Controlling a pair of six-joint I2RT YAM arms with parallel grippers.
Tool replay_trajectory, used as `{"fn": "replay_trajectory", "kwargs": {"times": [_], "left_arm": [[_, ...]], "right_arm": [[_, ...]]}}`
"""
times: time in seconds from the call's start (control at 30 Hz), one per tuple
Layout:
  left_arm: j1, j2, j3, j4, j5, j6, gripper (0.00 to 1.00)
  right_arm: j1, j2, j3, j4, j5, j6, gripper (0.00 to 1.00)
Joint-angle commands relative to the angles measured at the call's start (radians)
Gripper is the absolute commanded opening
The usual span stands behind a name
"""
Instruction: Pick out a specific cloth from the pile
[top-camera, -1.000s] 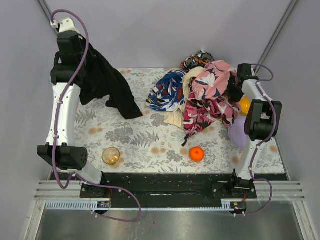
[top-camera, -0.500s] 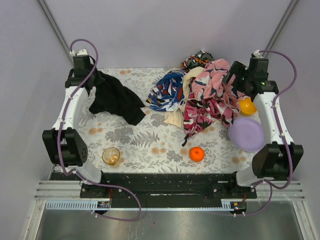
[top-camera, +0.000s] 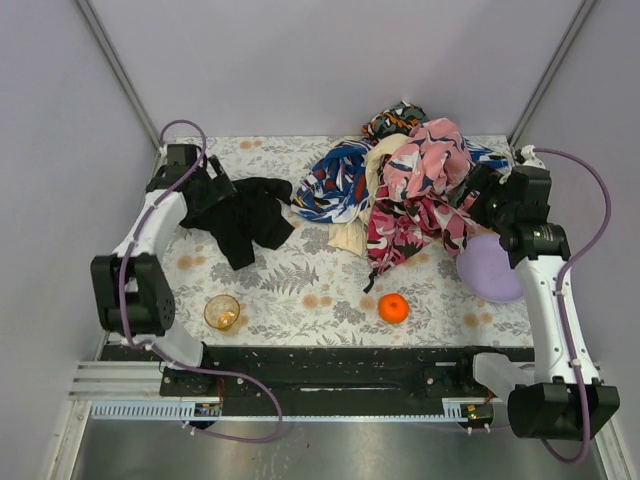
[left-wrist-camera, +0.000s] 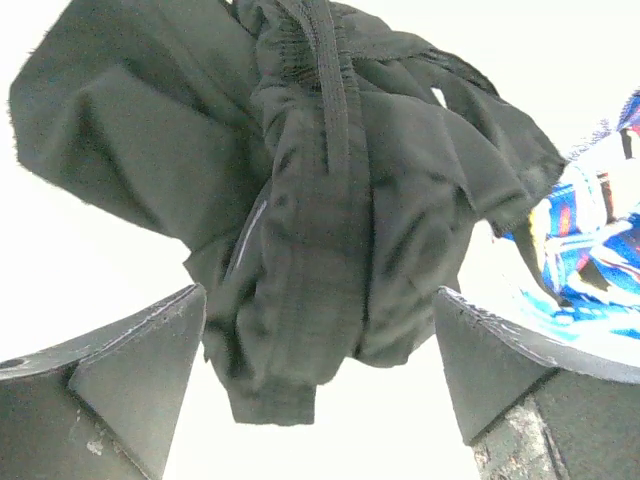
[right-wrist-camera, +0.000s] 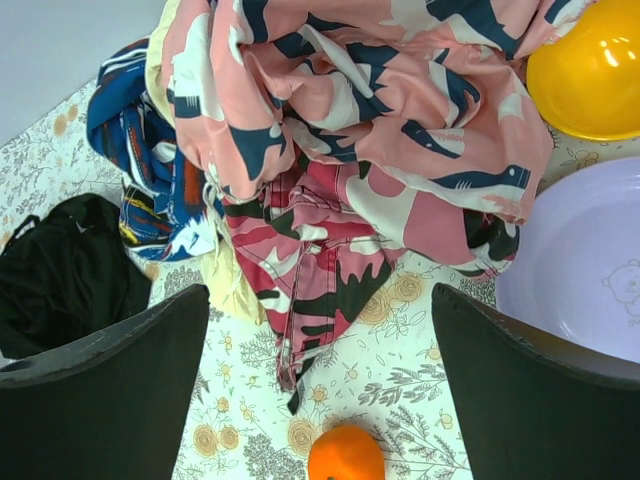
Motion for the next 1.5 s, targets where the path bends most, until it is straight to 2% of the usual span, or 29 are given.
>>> {"fn": "replay_trajectory", "kwargs": {"times": [0.0,0.03,0.17,0.33,0.5,0.9,1.27,1.47], "left_arm": [[-0.134,-0.340,0.057,-0.164,-0.341,-0.001,0.99],[-0.176,-0.391,0.052,-0.195,-0.385,0.008,0.99],[-0.306,-0.624,-0.044,-0.226,-0.385,-0.055,0.99],[-0.329,-0.854,-0.209,-0.237,-0.373,-0.147,0.99],[-0.329,-0.980,-0.287,-0.306,-0.394,-0.173,0.99],[-0.329,-1.071,-0.315,-0.364,-0.433,-0.191,0.99],[-0.329,-1.020,-0.309,-0.369,-0.421,-0.193,0.99],[-0.329,-0.962,-0.305,-0.315,-0.339,-0.225,0.99]], "right_arm": [[0.000,-0.087,-0.047,0.013,0.027,0.017,0.99],[0.000,-0.099,-0.059,0.005,0.036,0.018,0.99],[0.000,-0.150,-0.101,-0.018,0.076,0.021,0.99],[0.000,-0.224,-0.148,-0.035,0.093,-0.001,0.99],[0.000,-0.288,-0.194,-0.044,0.091,-0.007,0.99],[0.000,-0.322,-0.234,-0.039,0.068,-0.004,0.99],[0.000,-0.354,-0.315,0.054,0.047,-0.013,0.99],[0.000,-0.351,-0.384,0.164,-0.025,0.027,0.99]]}}
